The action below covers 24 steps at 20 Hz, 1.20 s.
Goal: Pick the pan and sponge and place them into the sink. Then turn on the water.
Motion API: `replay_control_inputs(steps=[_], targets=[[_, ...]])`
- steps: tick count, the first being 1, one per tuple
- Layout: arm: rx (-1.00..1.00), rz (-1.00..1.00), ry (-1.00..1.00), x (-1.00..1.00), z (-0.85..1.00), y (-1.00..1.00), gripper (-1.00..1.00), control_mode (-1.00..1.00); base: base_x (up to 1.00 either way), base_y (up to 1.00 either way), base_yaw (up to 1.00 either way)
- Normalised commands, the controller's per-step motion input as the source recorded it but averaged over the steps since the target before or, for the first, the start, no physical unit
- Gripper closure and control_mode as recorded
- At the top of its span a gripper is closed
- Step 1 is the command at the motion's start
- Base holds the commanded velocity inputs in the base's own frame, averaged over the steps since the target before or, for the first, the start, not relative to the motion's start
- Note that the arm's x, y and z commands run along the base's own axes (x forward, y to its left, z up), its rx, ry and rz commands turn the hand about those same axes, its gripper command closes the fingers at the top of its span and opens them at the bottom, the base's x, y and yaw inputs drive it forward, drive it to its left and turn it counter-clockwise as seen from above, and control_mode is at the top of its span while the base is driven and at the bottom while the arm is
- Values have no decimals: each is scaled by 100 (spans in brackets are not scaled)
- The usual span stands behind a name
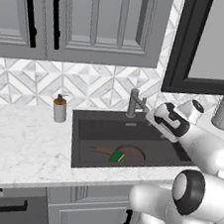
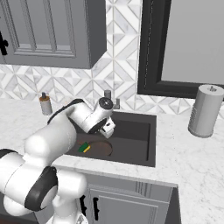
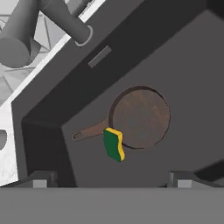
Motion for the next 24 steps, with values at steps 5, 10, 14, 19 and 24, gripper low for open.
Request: replay_control_inputs(steps=[5,10,14,19,24], targets=[[26,0,0,0,0,-73,-100,-100,0,0,0],[13,0,0,0,0,-34,-100,-100,0,0,0],[3,0,0,0,0,-5,-100,-100,0,0,0],[0,0,0,0,0,0,-100,-100,0,0,0],[0,0,0,24,-1,0,-100,-100,0,0,0]])
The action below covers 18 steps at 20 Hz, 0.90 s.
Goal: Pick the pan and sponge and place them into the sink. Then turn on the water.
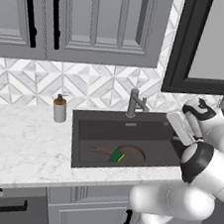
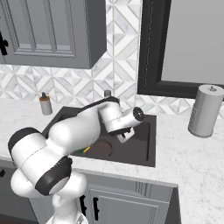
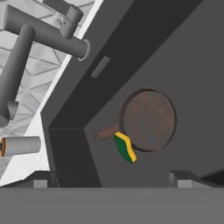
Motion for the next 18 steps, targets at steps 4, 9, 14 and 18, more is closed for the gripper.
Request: replay_control_inputs(steps=[4,9,14,18], targets=[[6,1,-8,47,0,-1,-100,-100,0,0,0],[7,0,-7,54,0,0,-100,-100,0,0,0],[5,0,-1,52,0,-5,-100,-100,0,0,0],[1,2,-5,50,0,-3,-100,-100,0,0,0]])
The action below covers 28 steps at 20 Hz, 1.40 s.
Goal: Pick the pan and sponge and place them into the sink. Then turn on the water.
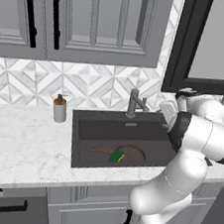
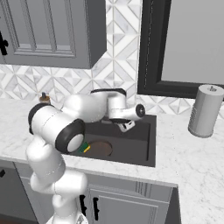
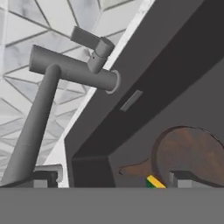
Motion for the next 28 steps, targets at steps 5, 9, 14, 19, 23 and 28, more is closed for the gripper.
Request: replay_control_inputs(steps=[5,9,14,19,23,28], targets=[[0,4,-5,31,0,-1,-100,-100,0,0,0],[0,6,-1,22,0,0,-100,-100,0,0,0],[-5,0,0,0,0,-4,-100,-100,0,0,0],[-7,0,-10,2,0,-1,-100,-100,0,0,0],[-12,0,-11,16,-5,0,-100,-100,0,0,0],[-10,0,-5,17,-6,0,-100,-100,0,0,0]])
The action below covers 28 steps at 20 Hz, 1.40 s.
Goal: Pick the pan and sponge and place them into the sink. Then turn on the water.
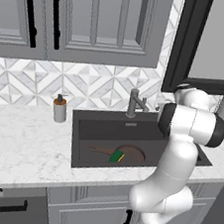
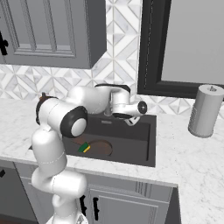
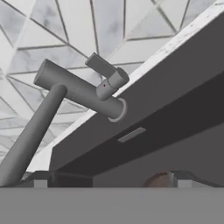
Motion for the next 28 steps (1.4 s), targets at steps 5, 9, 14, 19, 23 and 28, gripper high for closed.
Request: replay_control_inputs(steps=[5,9,14,19,23,28], targets=[[0,0,-1,14,0,1,-100,-100,0,0,0],[0,0,-4,16,-1,5,-100,-100,0,0,0],[0,0,-2,21,0,8,-100,-100,0,0,0],[0,0,0,25,0,0,-100,-100,0,0,0],[3,0,0,31,0,0,-100,-100,0,0,0],[7,0,0,26,0,0,-100,-100,0,0,0]])
